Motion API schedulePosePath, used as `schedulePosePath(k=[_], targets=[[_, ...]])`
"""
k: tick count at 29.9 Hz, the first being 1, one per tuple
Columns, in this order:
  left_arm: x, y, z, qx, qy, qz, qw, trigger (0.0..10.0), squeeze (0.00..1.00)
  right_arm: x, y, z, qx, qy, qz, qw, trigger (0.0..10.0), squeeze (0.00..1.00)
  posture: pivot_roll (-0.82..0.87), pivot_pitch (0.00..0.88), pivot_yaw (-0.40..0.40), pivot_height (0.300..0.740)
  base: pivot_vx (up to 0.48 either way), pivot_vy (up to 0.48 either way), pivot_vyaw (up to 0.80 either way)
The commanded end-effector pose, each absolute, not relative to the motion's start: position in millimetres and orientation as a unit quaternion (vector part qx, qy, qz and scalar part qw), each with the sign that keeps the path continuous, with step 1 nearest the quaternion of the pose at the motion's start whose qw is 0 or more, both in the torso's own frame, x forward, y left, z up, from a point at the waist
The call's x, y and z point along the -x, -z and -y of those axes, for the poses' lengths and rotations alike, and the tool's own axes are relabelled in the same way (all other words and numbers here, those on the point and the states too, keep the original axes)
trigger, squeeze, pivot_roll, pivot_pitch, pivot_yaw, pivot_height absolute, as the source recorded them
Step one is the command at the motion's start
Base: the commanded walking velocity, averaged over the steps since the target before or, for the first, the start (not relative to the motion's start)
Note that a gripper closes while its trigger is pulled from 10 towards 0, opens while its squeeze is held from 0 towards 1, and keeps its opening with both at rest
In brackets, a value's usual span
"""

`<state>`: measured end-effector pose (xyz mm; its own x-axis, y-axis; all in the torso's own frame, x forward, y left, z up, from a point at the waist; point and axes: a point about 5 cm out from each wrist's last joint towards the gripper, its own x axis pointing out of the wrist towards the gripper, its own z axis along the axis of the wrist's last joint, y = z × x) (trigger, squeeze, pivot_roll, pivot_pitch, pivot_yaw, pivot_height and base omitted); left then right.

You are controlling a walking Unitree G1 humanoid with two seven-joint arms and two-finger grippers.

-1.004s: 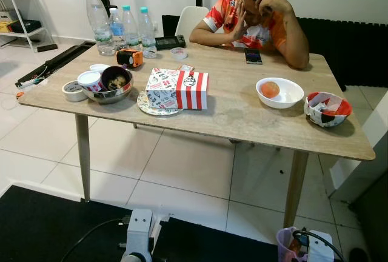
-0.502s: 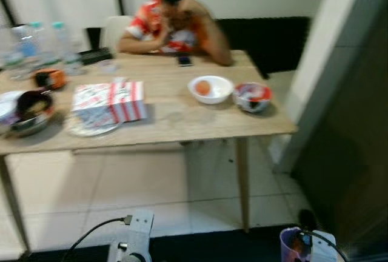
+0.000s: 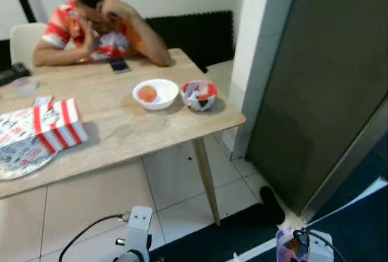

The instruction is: Restocking fridge

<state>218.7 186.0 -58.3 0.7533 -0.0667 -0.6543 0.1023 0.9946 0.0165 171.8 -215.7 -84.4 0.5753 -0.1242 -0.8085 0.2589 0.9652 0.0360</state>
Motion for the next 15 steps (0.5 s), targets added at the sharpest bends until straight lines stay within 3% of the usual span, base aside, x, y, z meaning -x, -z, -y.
schedulePosePath(k=[1, 4, 15], targets=[[-217.7, 59.2, -185.5, -0.027, 0.046, -0.351, 0.935, 10.0, 0.00, -172.7, 83.1, 218.9, -0.073, 0.113, -0.443, 0.886, 10.0, 0.00, 0.01, 0.000, -0.009, 0.740, 0.000, 0.000, -0.80], [-218.4, 58.7, -184.6, -0.027, 0.048, -0.349, 0.936, 10.0, 0.00, -174.0, 82.5, 218.7, -0.076, 0.114, -0.440, 0.887, 10.0, 0.00, 0.01, 0.000, -0.009, 0.740, 0.000, 0.000, -0.68], [-220.1, 56.9, -186.2, -0.023, 0.044, -0.341, 0.939, 10.0, 0.00, -180.0, 79.9, 216.3, -0.070, 0.100, -0.430, 0.894, 10.0, 0.00, 0.03, 0.000, -0.017, 0.740, 0.000, 0.000, 0.00]])
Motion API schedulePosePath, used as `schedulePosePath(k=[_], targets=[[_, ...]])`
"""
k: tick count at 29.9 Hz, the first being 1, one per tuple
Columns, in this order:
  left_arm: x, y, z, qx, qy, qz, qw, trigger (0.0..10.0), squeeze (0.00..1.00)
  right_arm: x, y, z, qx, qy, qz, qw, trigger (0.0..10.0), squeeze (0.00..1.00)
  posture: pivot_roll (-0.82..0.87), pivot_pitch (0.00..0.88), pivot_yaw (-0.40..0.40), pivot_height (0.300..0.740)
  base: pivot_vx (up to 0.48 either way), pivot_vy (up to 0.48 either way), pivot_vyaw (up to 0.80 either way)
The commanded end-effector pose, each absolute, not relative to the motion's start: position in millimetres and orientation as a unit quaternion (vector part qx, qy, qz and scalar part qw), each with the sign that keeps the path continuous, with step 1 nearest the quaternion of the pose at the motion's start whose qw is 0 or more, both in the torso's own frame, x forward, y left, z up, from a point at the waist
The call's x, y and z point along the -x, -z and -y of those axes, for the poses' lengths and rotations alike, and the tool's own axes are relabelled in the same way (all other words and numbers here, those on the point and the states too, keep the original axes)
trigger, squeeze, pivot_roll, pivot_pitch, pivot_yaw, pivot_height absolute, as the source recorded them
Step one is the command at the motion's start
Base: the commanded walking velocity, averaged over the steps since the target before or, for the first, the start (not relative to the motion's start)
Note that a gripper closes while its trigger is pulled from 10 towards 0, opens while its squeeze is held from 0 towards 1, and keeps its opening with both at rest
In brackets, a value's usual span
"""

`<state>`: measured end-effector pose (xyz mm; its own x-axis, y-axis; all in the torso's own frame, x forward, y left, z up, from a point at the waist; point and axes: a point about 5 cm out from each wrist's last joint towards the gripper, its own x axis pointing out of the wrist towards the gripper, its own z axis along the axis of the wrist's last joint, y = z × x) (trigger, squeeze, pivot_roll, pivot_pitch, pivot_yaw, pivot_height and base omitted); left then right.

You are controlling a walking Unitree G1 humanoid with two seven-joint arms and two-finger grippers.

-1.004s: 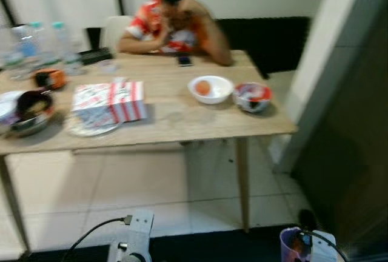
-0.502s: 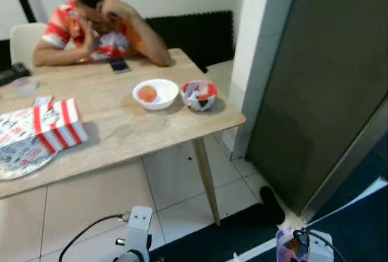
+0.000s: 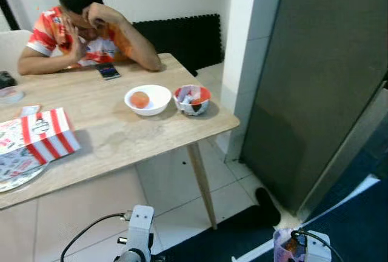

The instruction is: Restocking fridge

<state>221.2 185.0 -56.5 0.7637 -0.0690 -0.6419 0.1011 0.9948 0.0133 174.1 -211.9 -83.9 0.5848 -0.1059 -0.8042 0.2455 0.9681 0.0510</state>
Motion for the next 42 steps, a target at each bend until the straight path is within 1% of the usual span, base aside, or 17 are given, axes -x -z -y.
schedulePosePath(k=[1, 9, 18, 39, 42], targets=[[-219.7, 57.1, -186.5, -0.023, 0.043, -0.341, 0.939, 10.0, 0.00, -180.9, 79.4, 216.2, -0.069, 0.099, -0.429, 0.895, 10.0, 0.00, 0.03, 0.000, -0.017, 0.740, 0.000, 0.000, 0.00], [-218.6, 57.8, -186.2, -0.012, 0.043, -0.342, 0.938, 10.0, 0.00, -183.5, 78.2, 215.4, -0.069, 0.093, -0.426, 0.897, 10.0, 0.00, 0.03, 0.000, -0.015, 0.740, 0.000, -0.032, 0.00], [-221.0, 56.7, -185.2, -0.007, 0.044, -0.341, 0.939, 10.0, 0.00, -182.4, 78.5, 217.0, -0.066, 0.093, -0.429, 0.896, 10.0, 0.00, 0.04, 0.000, -0.017, 0.740, 0.000, -0.480, 0.00], [-221.5, 56.1, -184.7, -0.001, 0.047, -0.339, 0.940, 10.0, 0.00, -182.8, 78.2, 217.5, -0.066, 0.093, -0.427, 0.897, 10.0, 0.00, 0.04, 0.000, -0.011, 0.740, 0.000, 0.000, 0.00], [-220.9, 56.4, -185.9, 0.004, 0.036, -0.339, 0.940, 10.0, 0.00, -182.8, 78.2, 217.4, -0.066, 0.093, -0.427, 0.897, 10.0, 0.00, 0.03, 0.000, -0.013, 0.740, 0.000, 0.000, 0.00]])
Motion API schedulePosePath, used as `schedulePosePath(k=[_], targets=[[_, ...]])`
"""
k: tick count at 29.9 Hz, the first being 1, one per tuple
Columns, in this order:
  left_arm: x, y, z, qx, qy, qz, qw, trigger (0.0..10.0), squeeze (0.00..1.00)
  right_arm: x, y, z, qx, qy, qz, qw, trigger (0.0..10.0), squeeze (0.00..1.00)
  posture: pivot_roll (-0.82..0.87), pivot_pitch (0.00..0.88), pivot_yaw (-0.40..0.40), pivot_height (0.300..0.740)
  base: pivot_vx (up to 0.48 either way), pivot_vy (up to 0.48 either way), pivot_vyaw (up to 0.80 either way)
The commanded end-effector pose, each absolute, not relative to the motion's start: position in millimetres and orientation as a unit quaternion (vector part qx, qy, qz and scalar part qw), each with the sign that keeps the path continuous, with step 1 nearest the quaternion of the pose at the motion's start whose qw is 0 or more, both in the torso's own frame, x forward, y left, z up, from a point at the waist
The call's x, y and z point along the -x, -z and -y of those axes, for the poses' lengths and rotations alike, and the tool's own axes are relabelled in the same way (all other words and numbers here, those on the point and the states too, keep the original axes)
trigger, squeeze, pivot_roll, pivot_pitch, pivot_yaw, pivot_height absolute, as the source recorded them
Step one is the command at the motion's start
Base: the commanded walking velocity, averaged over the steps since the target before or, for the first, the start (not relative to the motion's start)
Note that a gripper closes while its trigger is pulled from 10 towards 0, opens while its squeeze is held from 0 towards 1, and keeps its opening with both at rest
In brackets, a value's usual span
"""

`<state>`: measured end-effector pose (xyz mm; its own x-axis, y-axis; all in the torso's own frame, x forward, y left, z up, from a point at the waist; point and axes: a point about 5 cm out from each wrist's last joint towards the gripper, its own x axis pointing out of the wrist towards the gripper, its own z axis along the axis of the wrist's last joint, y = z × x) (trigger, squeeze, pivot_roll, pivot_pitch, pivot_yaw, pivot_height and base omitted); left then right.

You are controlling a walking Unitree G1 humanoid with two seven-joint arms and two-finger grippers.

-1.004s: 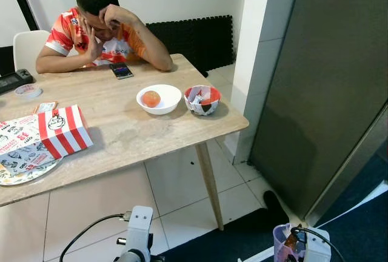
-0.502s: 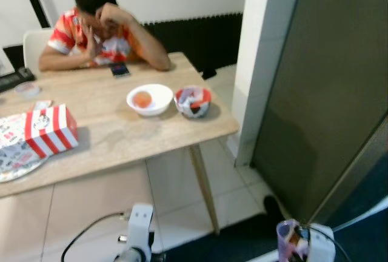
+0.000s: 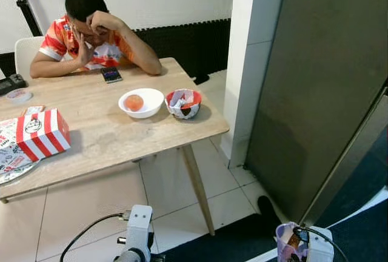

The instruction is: Restocking fridge

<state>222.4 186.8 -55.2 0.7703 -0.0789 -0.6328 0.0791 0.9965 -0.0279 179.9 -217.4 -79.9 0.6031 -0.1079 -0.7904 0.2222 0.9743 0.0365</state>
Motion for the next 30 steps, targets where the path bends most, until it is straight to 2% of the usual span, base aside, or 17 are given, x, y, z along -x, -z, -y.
schedulePosePath(k=[1, 30], targets=[[-220.9, 56.4, -185.9, 0.004, 0.036, -0.339, 0.940, 10.0, 0.00, -182.8, 78.2, 217.4, -0.066, 0.093, -0.427, 0.897, 10.0, 0.00, 0.03, 0.000, -0.013, 0.740, 0.000, 0.000, 0.00], [-225.9, 52.4, -187.7, 0.009, 0.032, -0.326, 0.945, 10.0, 0.00, -186.7, 77.6, 210.5, -0.067, 0.087, -0.422, 0.900, 10.0, 0.00, 0.04, 0.000, -0.014, 0.740, 0.000, 0.000, 0.00]])
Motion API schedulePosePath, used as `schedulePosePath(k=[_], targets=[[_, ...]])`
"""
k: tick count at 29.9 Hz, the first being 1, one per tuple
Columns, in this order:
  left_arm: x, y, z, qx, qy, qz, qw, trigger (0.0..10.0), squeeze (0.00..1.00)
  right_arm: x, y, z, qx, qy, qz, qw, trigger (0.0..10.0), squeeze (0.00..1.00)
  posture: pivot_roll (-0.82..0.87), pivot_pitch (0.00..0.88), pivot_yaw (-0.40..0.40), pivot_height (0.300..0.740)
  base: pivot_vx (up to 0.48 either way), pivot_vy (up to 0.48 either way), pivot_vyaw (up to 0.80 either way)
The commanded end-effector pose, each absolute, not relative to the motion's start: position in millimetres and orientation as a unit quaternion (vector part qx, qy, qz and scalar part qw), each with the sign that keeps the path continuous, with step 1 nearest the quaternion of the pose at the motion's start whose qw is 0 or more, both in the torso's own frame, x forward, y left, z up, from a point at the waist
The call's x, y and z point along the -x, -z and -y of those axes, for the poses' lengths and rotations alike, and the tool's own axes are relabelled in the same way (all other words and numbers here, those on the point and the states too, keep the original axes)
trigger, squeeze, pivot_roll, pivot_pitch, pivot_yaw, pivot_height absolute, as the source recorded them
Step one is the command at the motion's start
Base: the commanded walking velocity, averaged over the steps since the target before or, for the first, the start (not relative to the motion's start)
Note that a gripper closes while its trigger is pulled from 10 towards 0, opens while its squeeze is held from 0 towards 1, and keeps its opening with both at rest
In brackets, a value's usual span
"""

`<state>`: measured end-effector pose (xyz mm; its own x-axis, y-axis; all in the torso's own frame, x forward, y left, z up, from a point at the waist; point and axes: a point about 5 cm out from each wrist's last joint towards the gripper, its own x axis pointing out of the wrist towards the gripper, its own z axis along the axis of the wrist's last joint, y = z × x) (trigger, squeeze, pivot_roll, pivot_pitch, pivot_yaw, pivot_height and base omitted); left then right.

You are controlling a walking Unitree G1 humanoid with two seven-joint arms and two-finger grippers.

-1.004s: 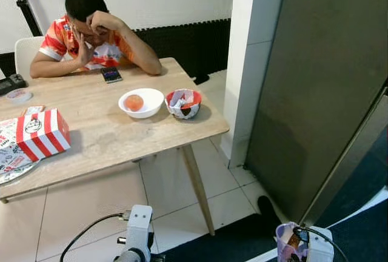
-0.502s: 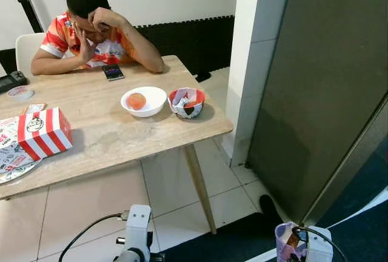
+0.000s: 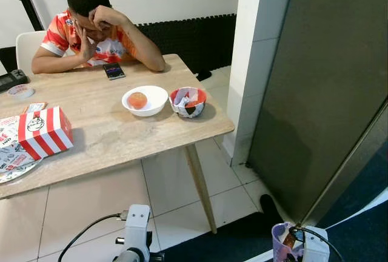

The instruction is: Restocking fridge

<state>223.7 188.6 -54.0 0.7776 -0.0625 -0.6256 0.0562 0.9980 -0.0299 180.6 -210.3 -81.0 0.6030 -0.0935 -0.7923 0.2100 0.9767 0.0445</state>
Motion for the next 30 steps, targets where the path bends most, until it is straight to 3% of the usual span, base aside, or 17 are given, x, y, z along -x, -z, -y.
schedulePosePath(k=[1, 19, 24, 30], targets=[[-226.0, 52.3, -187.6, 0.009, 0.032, -0.326, 0.945, 10.0, 0.00, -187.0, 77.4, 210.5, -0.067, 0.087, -0.422, 0.900, 10.0, 0.00, 0.04, 0.000, -0.014, 0.740, 0.000, 0.000, 0.00], [-232.3, 46.6, -200.7, 0.012, 0.012, -0.320, 0.947, 10.0, 0.00, -188.6, 77.0, 208.6, -0.067, 0.082, -0.422, 0.901, 10.0, 0.00, 0.07, 0.000, -0.015, 0.740, 0.000, 0.000, 0.00], [-232.2, 46.5, -198.7, 0.012, 0.020, -0.318, 0.948, 10.0, 0.00, -183.5, 79.3, 208.9, -0.065, 0.084, -0.425, 0.899, 10.0, 0.00, 0.06, 0.000, -0.008, 0.740, 0.000, 0.470, 0.00], [-231.6, 47.7, -198.1, -0.009, 0.034, -0.328, 0.944, 10.0, 0.00, -179.3, 80.2, 212.7, -0.071, 0.095, -0.422, 0.899, 10.0, 0.00, 0.03, 0.000, 0.011, 0.740, 0.000, 0.000, 0.00]])
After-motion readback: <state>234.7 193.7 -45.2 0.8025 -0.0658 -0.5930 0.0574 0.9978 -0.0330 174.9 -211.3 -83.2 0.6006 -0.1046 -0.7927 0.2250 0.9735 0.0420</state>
